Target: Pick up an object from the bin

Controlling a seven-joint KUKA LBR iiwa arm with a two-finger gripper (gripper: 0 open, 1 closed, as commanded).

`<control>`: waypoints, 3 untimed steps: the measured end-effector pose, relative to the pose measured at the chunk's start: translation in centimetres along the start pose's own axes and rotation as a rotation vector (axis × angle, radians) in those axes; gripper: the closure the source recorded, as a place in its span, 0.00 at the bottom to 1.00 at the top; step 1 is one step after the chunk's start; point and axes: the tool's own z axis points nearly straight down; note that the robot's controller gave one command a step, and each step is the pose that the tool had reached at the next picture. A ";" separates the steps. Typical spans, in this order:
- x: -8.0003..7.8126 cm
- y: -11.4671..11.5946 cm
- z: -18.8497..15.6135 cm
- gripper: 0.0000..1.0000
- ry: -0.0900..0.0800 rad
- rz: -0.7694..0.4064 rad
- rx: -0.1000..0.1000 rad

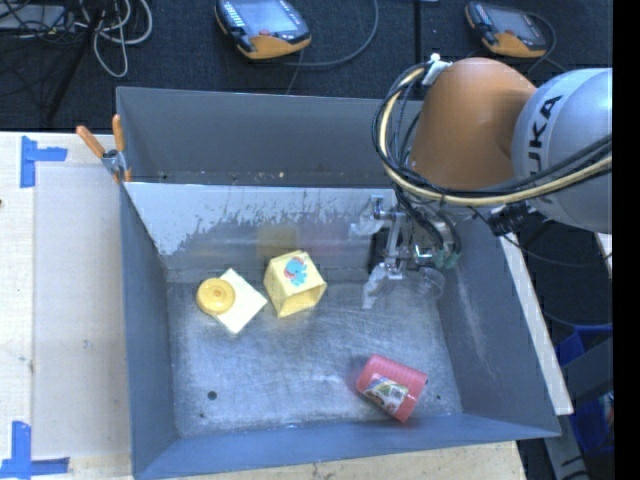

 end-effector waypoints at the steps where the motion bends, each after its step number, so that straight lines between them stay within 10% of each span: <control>1: -0.1 0.0 -0.4 0.00 -0.007 0.000 0.000; 3: 1.7 -2.0 6.6 0.00 -0.011 -0.337 0.001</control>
Offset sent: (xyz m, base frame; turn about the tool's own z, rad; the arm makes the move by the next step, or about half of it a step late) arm -0.0271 -0.0576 -0.1365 -0.5366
